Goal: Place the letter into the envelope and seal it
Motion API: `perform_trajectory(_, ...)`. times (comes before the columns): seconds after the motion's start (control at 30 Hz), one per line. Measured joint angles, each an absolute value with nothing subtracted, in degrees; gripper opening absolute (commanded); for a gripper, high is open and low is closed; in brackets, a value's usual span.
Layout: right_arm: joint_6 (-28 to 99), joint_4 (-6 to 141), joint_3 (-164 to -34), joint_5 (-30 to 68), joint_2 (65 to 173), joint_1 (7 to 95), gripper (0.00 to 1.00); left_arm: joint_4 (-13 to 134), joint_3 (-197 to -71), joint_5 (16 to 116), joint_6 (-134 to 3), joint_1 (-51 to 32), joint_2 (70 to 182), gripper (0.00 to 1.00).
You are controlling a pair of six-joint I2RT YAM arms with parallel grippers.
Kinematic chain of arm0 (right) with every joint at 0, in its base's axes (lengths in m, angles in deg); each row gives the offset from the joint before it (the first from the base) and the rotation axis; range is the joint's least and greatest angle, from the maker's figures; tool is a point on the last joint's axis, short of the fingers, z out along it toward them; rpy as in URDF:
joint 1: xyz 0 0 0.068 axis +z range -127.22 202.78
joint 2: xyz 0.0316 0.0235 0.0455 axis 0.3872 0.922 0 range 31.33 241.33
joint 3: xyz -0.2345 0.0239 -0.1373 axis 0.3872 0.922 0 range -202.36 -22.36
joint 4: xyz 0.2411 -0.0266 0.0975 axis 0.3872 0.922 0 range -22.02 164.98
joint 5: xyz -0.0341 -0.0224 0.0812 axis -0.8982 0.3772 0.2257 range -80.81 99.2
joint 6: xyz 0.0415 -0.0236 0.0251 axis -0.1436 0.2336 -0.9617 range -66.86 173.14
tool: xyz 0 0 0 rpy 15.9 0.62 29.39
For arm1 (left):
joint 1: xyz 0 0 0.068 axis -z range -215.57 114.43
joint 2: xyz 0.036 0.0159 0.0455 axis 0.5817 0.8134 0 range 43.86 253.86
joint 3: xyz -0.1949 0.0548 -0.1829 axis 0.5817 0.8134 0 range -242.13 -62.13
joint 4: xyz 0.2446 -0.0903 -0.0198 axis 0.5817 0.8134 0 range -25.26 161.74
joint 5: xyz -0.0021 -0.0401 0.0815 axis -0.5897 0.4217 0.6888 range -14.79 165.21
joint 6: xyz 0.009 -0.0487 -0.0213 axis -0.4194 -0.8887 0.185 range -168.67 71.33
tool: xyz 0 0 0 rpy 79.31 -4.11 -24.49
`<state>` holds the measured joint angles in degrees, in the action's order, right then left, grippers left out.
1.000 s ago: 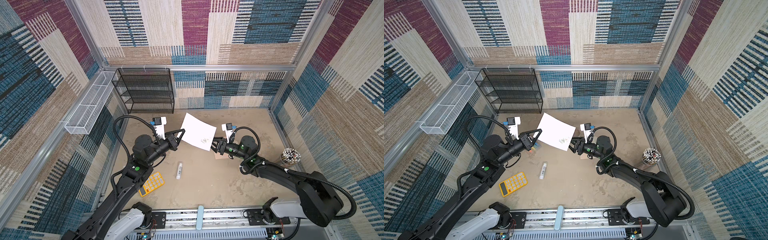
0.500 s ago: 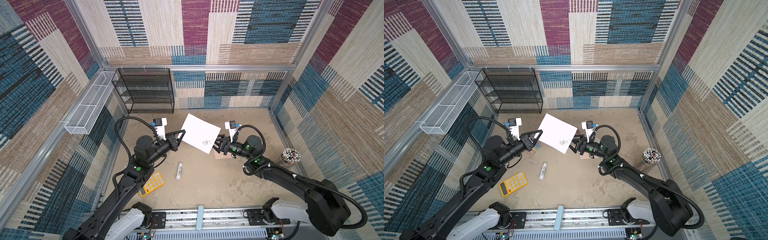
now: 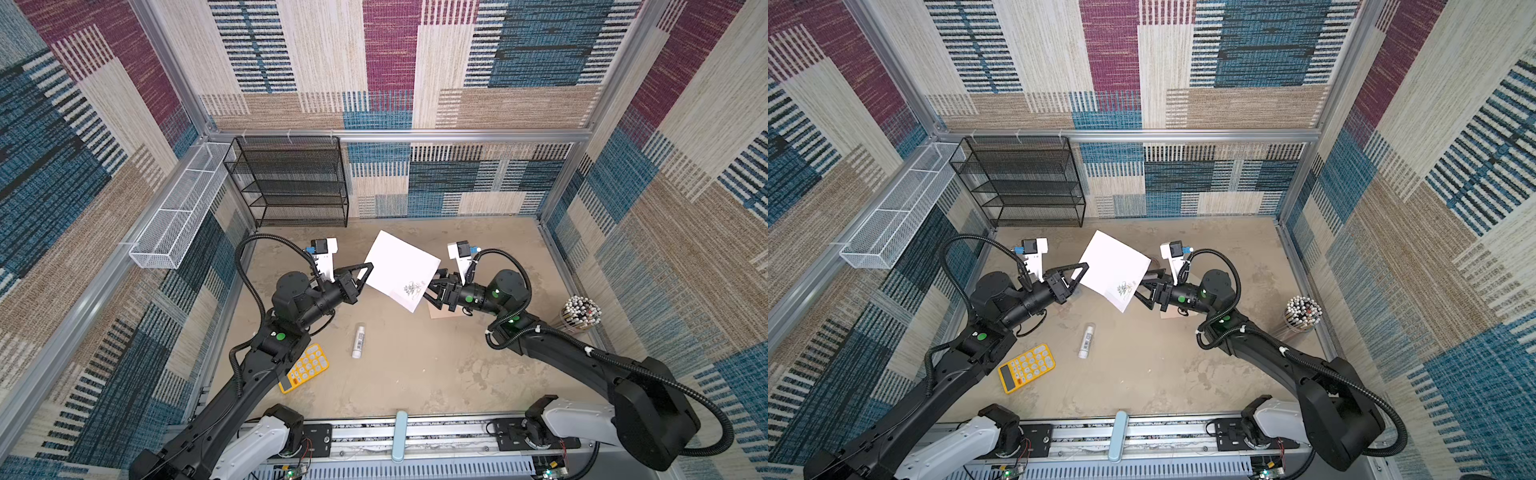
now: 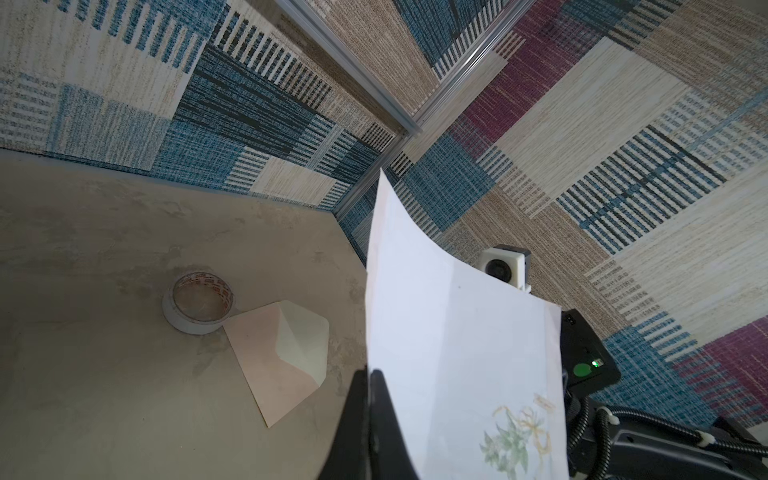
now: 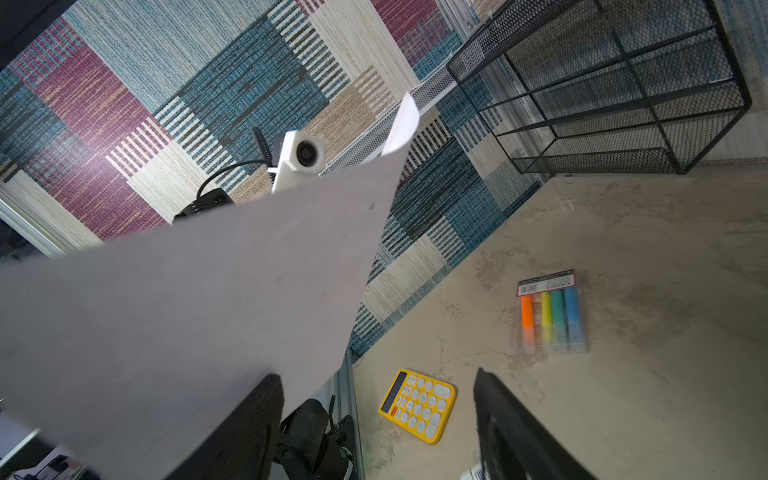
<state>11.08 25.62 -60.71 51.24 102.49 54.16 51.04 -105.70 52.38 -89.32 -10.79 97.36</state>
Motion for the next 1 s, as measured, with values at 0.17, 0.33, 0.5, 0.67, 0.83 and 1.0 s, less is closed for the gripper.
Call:
perform_trajectory(0.17,11.47,25.86,-61.28,51.67,101.90,54.16,0.80,52.36,-106.18,52.54,-88.90,-10.81,97.25,0.00)
perform_trajectory(0.33,11.47,25.81,-62.20,52.55,102.40,54.16,0.81,52.60,-106.18,52.51,-88.86,-10.81,97.53,0.00)
perform_trajectory(0.5,11.10,25.37,-62.74,53.09,103.56,54.16,0.81,52.57,-106.10,52.49,-88.81,-10.79,97.60,0.00)
perform_trajectory(0.67,9.77,23.91,-62.83,53.12,104.76,54.16,0.81,52.53,-105.51,52.36,-88.88,-10.79,97.90,0.00)
perform_trajectory(0.83,8.72,22.73,-63.33,53.09,105.99,54.18,0.80,52.44,-105.00,52.01,-88.99,-10.75,97.97,0.00)
perform_trajectory(1.0,7.12,21.05,-63.66,53.07,107.58,54.18,0.79,51.98,-104.70,50.90,-89.16,-10.73,97.84,0.00)
